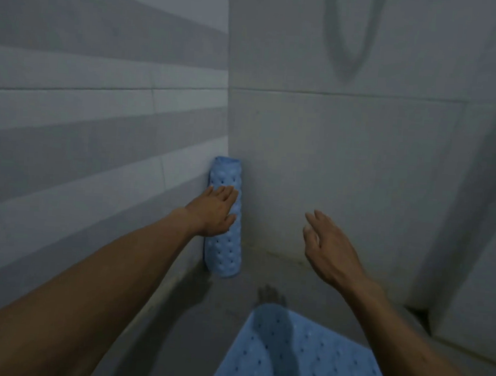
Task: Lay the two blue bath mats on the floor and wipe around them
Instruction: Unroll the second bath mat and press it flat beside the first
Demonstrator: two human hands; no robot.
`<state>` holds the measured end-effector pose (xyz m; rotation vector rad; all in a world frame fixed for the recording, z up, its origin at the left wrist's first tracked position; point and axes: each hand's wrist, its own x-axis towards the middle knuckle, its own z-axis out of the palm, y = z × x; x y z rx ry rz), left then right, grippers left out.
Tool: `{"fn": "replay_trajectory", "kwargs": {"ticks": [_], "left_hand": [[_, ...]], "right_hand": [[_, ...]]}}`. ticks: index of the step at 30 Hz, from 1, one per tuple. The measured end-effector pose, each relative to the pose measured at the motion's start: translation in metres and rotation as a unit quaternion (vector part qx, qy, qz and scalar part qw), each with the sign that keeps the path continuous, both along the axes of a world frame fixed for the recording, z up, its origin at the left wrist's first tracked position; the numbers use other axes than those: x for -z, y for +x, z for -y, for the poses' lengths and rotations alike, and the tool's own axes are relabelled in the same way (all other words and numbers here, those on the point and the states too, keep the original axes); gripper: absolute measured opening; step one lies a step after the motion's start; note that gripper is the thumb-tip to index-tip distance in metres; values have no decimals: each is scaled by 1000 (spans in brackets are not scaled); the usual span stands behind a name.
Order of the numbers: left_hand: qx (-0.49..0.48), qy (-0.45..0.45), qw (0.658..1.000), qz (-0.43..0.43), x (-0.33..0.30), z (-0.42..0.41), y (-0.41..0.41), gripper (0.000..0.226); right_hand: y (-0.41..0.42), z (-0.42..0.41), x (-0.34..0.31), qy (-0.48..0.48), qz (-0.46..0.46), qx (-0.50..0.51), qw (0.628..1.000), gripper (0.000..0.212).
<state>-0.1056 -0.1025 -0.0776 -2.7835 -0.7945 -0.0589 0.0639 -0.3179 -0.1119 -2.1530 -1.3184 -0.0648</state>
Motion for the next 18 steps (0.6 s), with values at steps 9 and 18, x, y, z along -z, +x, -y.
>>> {"fn": "replay_trajectory", "kwargs": {"ticks": [9, 18], "left_hand": [[20, -21, 996, 82, 1, -105, 33, 68], [-24, -101, 964, 244, 22, -166, 71, 83]], "right_hand": [[-2, -143, -44, -123, 95, -40, 987, 61], [12, -284, -62, -193, 171, -50, 965, 82]]}}
